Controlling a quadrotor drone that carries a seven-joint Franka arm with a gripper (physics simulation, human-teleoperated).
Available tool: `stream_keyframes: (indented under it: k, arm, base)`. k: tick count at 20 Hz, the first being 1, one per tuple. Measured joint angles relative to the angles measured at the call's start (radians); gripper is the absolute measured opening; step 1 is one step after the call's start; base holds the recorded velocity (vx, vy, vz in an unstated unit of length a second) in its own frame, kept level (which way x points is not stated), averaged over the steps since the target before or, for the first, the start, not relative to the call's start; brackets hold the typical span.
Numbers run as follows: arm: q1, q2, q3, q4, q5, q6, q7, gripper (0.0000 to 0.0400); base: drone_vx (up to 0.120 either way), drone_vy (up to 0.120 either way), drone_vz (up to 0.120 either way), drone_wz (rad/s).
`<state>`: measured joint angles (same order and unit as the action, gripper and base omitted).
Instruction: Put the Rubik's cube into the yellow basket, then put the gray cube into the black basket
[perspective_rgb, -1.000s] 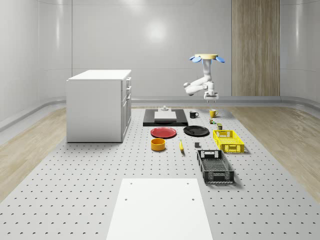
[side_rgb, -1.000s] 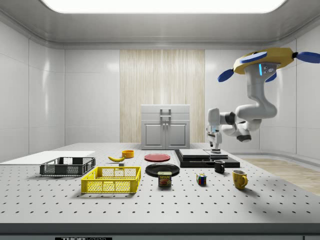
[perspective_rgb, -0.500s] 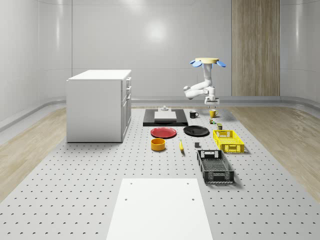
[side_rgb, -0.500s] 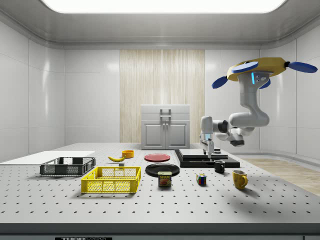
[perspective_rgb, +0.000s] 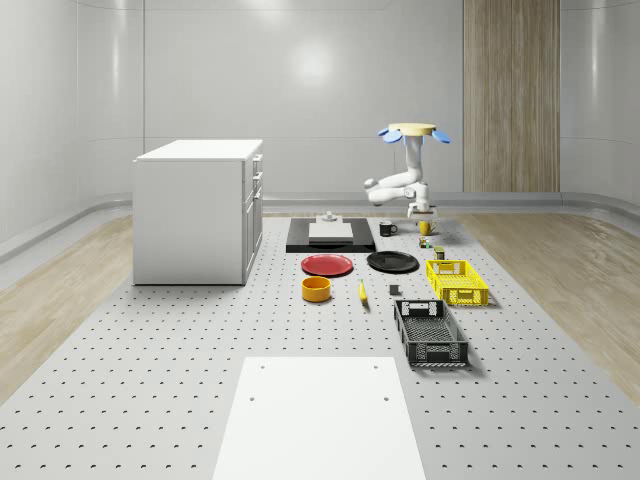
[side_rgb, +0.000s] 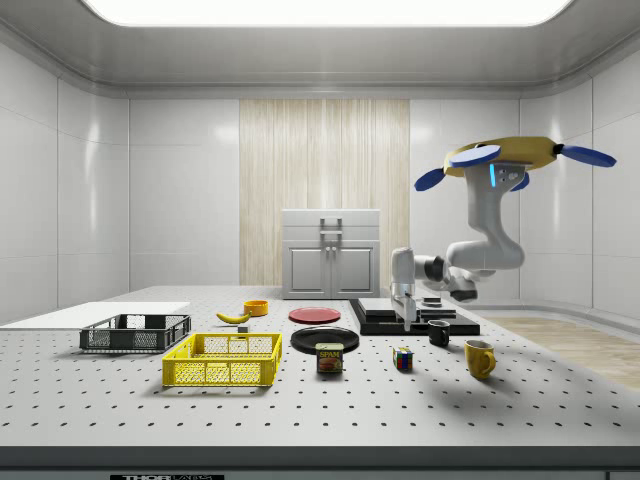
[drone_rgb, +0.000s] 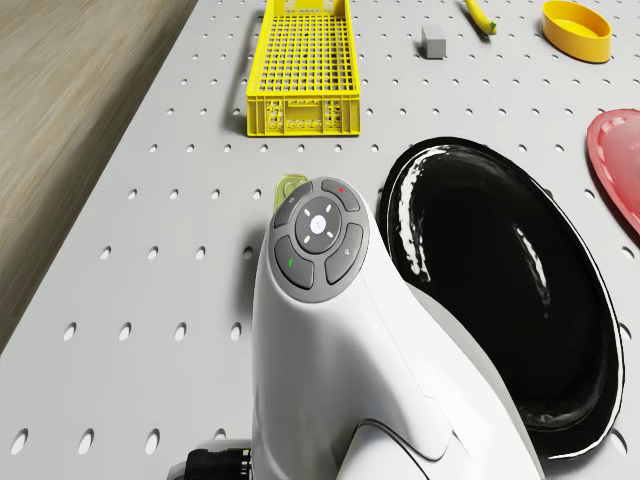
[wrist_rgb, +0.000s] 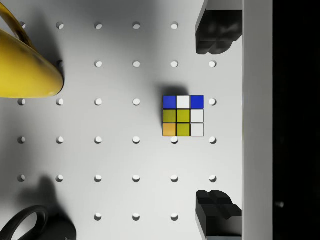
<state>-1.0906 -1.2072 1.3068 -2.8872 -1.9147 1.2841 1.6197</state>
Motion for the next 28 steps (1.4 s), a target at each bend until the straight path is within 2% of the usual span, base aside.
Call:
stream_keyframes:
  k: [13,22,28]
  arm:
    - [-0.017,-0.057,0.015,0.004,0.028,0.053,0.016,0.0400]
    - [-0.019,-0.104,-0.044,0.016,-0.018,0.116,0.014,0.0400]
    - [-0.045,-0.116,-0.049,0.040,-0.023,0.138,0.019,0.0400]
  base:
    - [0.000,0.012,-0.117,0.000]
    - [0.000,0.000,0.000,0.000]
    - [0.000,0.000,0.000,0.000]
